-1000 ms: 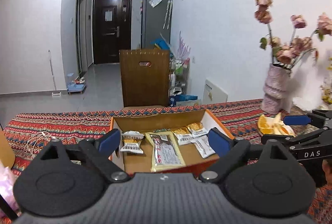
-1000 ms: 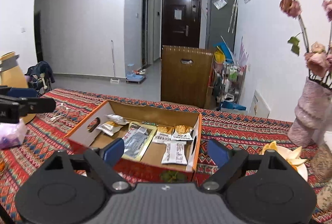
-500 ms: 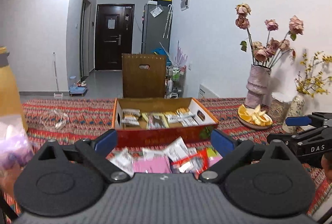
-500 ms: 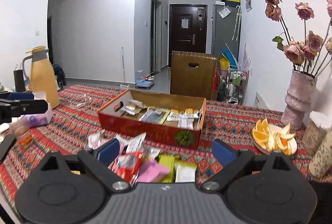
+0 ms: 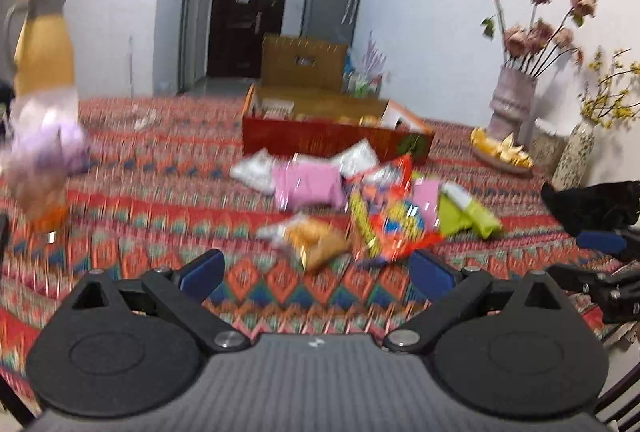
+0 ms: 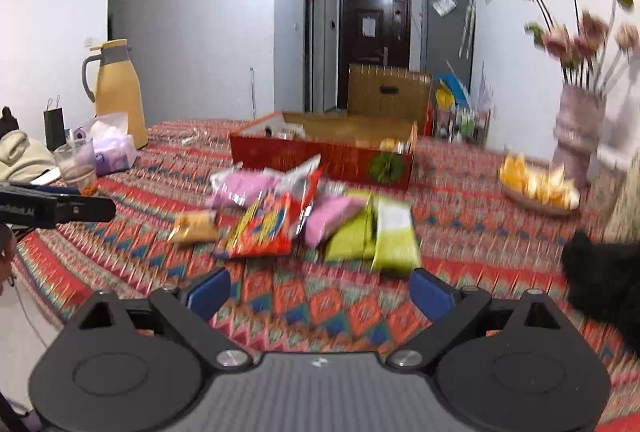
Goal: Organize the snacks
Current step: 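Move both open tools back from the box to the snack pile, then grasp a crispy-cake packet with the left tool while the right tool grasps a green-and-white bar packet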
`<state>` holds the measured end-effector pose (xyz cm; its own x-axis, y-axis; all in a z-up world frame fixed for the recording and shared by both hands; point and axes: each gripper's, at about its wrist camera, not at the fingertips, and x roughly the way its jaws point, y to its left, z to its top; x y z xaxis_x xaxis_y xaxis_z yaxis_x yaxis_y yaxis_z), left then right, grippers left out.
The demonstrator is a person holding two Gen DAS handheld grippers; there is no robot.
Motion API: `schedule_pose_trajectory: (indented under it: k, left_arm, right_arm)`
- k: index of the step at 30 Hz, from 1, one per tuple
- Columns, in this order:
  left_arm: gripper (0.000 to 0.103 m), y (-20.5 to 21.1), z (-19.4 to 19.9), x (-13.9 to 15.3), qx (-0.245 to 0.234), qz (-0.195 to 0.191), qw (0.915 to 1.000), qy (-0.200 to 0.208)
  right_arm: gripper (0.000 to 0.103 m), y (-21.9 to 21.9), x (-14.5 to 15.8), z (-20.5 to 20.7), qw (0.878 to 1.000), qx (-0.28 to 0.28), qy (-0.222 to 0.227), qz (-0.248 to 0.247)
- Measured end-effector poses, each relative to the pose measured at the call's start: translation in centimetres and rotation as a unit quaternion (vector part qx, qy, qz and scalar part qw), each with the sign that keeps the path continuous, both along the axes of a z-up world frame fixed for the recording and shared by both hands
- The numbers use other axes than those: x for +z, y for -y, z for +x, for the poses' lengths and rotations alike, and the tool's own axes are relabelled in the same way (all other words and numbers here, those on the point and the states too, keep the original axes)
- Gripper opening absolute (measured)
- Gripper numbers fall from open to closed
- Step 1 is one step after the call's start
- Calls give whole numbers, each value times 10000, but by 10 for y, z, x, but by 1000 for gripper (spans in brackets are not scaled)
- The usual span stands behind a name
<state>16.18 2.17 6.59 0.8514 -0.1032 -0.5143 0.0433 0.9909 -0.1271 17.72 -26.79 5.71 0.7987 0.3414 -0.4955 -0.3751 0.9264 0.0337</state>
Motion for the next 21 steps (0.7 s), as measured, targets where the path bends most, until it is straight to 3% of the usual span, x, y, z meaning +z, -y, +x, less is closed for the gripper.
schedule_pose_trajectory:
  k: [8, 14, 18, 20, 21]
  left_arm:
    - [101, -3, 5, -31, 103, -154, 9985, -509]
    - [100, 3, 29, -40, 101, -246, 9975, -650]
    - [89, 1, 55, -45, 129, -518, 9956, -773]
    - [80, 0, 67, -45, 112, -657, 9942, -844]
    - [80, -1, 73, -45, 98, -707, 9938, -851]
  right_arm:
    - [96, 10, -44, -7, 9970, -427, -568, 314]
    - [96, 4, -51, 7, 9968, -516, -607, 58]
    - [89, 4, -51, 22, 9964, -578, -622, -12]
    - [78, 6, -50, 32, 9961, -584, -665, 39]
    - [77, 6, -49, 37, 9959, -600, -681, 43]
